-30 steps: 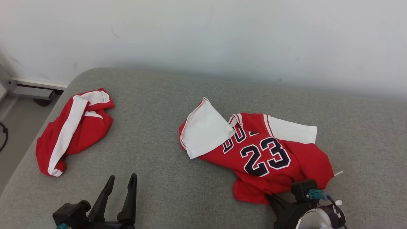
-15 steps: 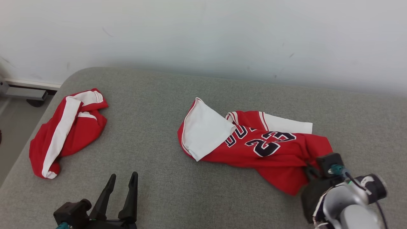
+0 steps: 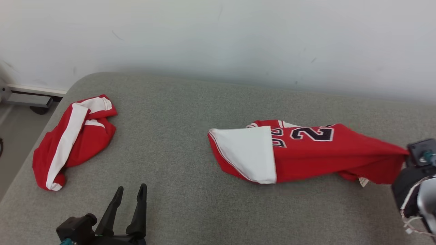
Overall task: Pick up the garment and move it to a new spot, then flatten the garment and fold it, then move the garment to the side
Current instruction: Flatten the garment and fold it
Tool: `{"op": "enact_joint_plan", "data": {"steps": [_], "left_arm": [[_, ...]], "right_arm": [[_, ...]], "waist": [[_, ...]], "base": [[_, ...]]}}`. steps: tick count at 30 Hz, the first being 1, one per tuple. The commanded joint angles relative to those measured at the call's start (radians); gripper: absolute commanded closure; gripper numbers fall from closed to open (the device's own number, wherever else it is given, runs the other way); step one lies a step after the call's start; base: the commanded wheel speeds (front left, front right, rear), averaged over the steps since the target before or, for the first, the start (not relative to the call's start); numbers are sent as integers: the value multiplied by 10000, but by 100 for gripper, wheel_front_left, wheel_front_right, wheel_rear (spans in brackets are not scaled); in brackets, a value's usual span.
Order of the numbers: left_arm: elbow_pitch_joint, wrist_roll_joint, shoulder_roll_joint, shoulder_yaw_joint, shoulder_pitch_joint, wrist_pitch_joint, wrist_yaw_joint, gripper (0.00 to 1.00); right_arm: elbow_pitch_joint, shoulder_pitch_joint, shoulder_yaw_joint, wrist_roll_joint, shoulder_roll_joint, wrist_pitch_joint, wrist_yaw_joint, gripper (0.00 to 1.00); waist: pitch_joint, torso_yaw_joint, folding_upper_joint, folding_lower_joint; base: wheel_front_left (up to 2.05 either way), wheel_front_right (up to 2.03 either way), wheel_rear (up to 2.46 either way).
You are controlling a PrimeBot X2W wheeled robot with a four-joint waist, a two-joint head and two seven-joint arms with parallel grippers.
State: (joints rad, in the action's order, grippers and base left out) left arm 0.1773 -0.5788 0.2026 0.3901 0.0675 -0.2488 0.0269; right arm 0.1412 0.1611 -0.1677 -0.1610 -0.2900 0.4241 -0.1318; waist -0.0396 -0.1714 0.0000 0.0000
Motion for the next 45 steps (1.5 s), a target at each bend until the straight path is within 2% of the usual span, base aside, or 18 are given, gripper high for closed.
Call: {"op": "enact_joint_plan", "data": {"steps": [1,8,14,15,16,21,25,31,38,41,45], "left_arm": [[13,-34,28,-38,75,-49,13,0],[63,-49,-29,-35,211,-81,-42,0],[168,-57,-47,3,301,-89,-112,0],[182,-48,-50,20,329,-92,-131,0],[192,-39,-49,32,350,-95,-140,0],[263,-45,-3,92,348,-91,-149,0],[253,-63,66,83,234,-74,-113,0],[125,-34,137,151,73,-10,-51,0],[7,-77,184,169,-76,26,60,0],[-34,-91,208,189,-168,42,72,0],[-92,-104,214,206,-174,46,86,0]], "right_arm": [[-25,115,-75,-73,-105,27,21,100],[297,530,-1067,-411,-653,-117,21,100],[1426,1111,-1648,-550,-533,-588,21,100],[1685,1163,-1645,-553,-480,-677,21,65],[1938,1234,-1686,-495,-396,-721,21,0],[2865,1420,-1575,-511,-144,-1139,21,0],[3152,1511,-1505,-310,116,-1579,21,0],[3310,1690,-1164,808,541,-2816,21,0],[2048,858,-1091,2007,2121,-4790,21,0],[1364,246,-686,2647,2367,-5273,21,0],[918,-389,-55,3506,2390,-5622,21,0]], "waist": [[-21,20,0,0],[-199,133,0,0],[-309,208,0,0],[-310,211,0,0],[-309,216,0,0],[-223,214,0,0],[-105,261,0,0],[78,418,0,0],[287,744,0,0],[345,898,0,0],[384,1035,0,0]], "base": [[0,0,0],[0,0,0],[0,0,0],[0,0,0],[0,0,0],[0,0,0],[0,0,0],[0,0,0],[0,0,0],[0,0,0],[0,0,0]]}}
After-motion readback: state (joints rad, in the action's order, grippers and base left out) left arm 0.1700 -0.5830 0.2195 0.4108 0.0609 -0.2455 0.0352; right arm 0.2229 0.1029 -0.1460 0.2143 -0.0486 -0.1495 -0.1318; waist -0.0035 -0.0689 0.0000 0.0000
